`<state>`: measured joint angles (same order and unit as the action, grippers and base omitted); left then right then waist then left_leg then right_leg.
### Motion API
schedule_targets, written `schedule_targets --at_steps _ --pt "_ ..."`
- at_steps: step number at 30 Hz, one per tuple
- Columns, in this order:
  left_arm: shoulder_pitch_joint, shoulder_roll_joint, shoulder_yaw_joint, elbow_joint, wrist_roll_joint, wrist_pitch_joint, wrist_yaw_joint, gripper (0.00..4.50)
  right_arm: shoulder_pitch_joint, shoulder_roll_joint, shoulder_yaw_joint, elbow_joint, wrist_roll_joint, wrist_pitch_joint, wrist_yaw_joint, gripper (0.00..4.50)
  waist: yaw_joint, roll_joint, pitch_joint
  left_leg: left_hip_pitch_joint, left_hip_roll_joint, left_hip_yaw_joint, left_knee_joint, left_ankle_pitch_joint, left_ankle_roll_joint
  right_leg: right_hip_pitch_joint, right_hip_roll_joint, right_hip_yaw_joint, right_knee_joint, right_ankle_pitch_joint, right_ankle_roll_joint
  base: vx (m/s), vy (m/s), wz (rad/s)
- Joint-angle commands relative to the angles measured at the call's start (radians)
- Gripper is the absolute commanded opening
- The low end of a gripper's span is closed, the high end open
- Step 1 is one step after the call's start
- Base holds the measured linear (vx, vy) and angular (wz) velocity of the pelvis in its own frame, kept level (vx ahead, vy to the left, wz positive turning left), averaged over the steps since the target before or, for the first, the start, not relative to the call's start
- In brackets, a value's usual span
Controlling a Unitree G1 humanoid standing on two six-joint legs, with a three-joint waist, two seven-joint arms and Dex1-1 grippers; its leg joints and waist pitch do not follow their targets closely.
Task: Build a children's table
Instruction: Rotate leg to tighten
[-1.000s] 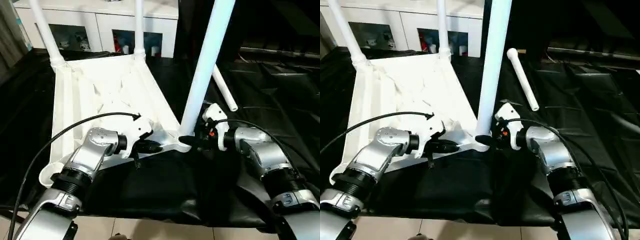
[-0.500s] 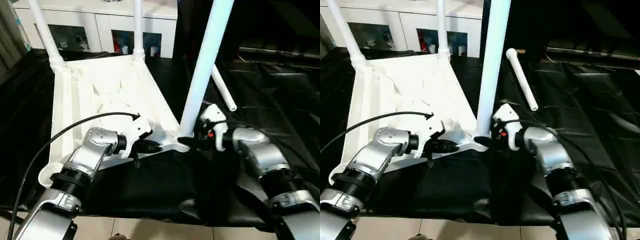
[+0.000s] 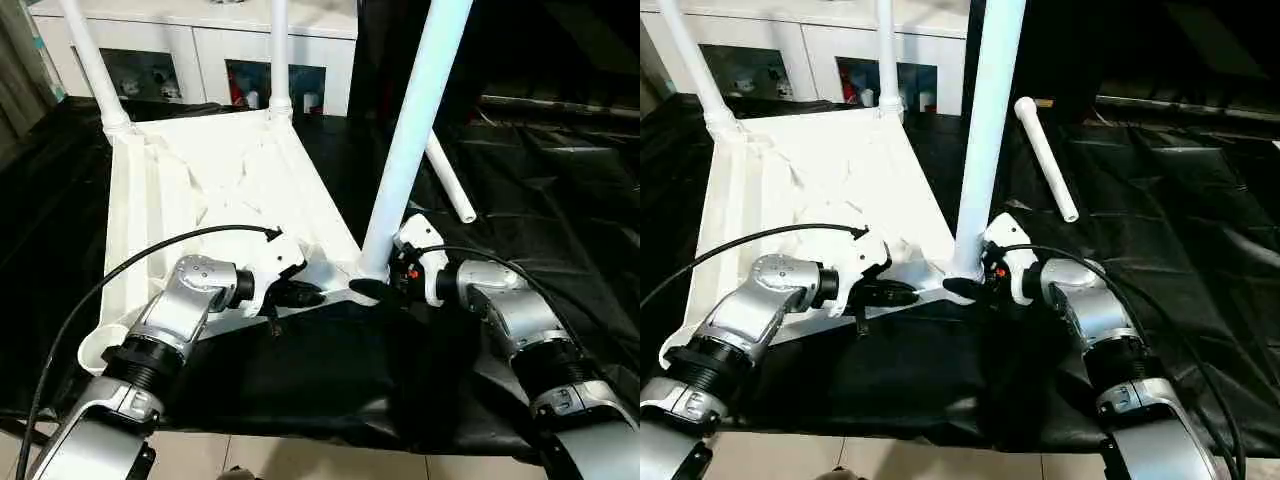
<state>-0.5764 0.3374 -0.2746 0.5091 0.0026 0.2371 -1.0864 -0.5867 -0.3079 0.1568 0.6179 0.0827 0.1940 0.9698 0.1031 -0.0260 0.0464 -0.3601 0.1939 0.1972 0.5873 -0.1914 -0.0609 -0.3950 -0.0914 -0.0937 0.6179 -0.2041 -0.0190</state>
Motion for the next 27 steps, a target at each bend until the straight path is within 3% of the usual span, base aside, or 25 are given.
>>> schedule_targets --at_steps 1,7,9,12,15,17,18,20,21,22,23,25,27 --pt "0.007 -0.008 -0.036 -0.009 0.004 0.010 -0.023 0.00 -0.006 0.006 0.009 0.009 0.012 0.003 0.028 3.08 0.001 0.000 -0.066 0.009 0.046 -0.018 -0.057 -0.071 0.072 0.056 -0.068 0.059 -0.050 0.022 -0.267 0.000 0.000 0.00" --pt "0.011 -0.007 -0.038 -0.017 0.002 0.017 -0.026 0.00 -0.003 0.007 0.006 0.012 0.015 0.004 0.031 2.80 0.002 -0.001 -0.065 0.009 0.046 -0.018 -0.058 -0.085 0.064 0.057 -0.069 0.060 -0.052 -0.008 -0.260 0.000 0.000 0.00" --pt "0.011 -0.005 -0.039 -0.016 0.003 0.017 -0.028 0.00 0.000 0.009 0.006 0.012 0.014 0.004 0.029 2.78 0.004 0.004 -0.066 0.010 0.046 -0.019 -0.058 -0.086 0.061 0.056 -0.069 0.059 -0.052 -0.010 -0.259 0.000 0.000 0.00" --pt "0.011 -0.003 -0.038 -0.014 0.003 0.016 -0.030 0.00 0.004 0.015 0.006 0.013 0.013 0.004 0.024 2.77 0.004 0.002 -0.066 0.009 0.045 -0.018 -0.058 -0.084 0.060 0.057 -0.068 0.059 -0.051 0.006 -0.261 0.000 0.000 0.00" --pt "0.004 -0.021 -0.025 0.007 0.008 0.029 0.017 0.00 0.004 0.061 -0.022 0.063 0.002 -0.010 -0.096 2.77 0.001 0.004 -0.063 0.009 0.046 -0.019 -0.060 -0.101 0.050 0.054 -0.071 0.060 -0.055 -0.023 -0.260 0.000 0.000 0.00" --pt "-0.016 -0.064 -0.011 0.043 0.026 0.050 0.114 0.00 -0.009 0.120 -0.065 0.119 0.006 -0.013 -0.236 2.77 -0.008 0.002 -0.057 0.011 0.045 -0.021 -0.066 -0.163 0.018 0.051 -0.073 0.062 -0.068 -0.134 -0.239 0.000 0.000 0.00" --pt "-0.028 -0.088 -0.002 0.062 0.032 0.063 0.164 0.00 -0.017 0.146 -0.083 0.145 0.008 -0.017 -0.298 2.77 -0.014 0.007 -0.051 0.016 0.046 -0.023 -0.071 -0.216 -0.005 0.046 -0.073 0.063 -0.077 -0.216 -0.224 0.000 0.000 0.00" --pt "-0.046 -0.124 0.007 0.088 0.039 0.082 0.229 0.00 -0.032 0.185 -0.109 0.188 0.008 -0.025 -0.401 2.77 -0.019 0.005 -0.048 0.023 0.044 -0.027 -0.074 -0.283 -0.029 0.043 -0.077 0.061 -0.092 -0.350 -0.187 0.000 0.000 0.00" --pt "-0.057 -0.147 0.011 0.104 0.045 0.093 0.269 0.00 -0.044 0.206 -0.127 0.216 0.009 -0.029 -0.466 2.77 -0.021 0.004 -0.049 0.024 0.044 -0.028 -0.074 -0.289 -0.031 0.044 -0.077 0.061 -0.095 -0.372 -0.177 0.000 0.000 0.00" --pt "-0.059 -0.150 0.012 0.106 0.046 0.094 0.275 0.00 -0.046 0.209 -0.128 0.220 0.009 -0.029 -0.473 2.77 -0.023 0.005 -0.051 0.021 0.043 -0.030 -0.076 -0.279 -0.035 0.044 -0.075 0.061 -0.095 -0.367 -0.166 0.000 0.000 0.00" --pt "-0.095 -0.219 0.028 0.146 0.051 0.115 0.382 0.00 -0.076 0.254 -0.154 0.279 0.010 -0.043 -0.600 2.77 -0.026 0.004 -0.052 0.019 0.043 -0.028 -0.076 -0.267 -0.036 0.042 -0.072 0.062 -0.092 -0.342 -0.164 0.000 0.000 0.00" --pt "-0.128 -0.287 0.036 0.174 0.053 0.125 0.456 0.00 -0.103 0.290 -0.166 0.324 0.004 -0.058 -0.689 2.77 -0.024 -0.001 -0.054 0.026 0.042 -0.026 -0.072 -0.260 -0.034 0.038 -0.072 0.063 -0.093 -0.316 -0.174 0.000 0.000 0.00" --pt "-0.148 -0.330 0.034 0.190 0.056 0.126 0.491 0.00 -0.122 0.312 -0.171 0.353 -0.009 -0.069 -0.738 2.77 -0.021 0.001 -0.055 0.017 0.041 -0.026 -0.072 -0.233 -0.024 0.043 -0.073 0.062 -0.090 -0.286 -0.176 0.000 0.000 0.00"
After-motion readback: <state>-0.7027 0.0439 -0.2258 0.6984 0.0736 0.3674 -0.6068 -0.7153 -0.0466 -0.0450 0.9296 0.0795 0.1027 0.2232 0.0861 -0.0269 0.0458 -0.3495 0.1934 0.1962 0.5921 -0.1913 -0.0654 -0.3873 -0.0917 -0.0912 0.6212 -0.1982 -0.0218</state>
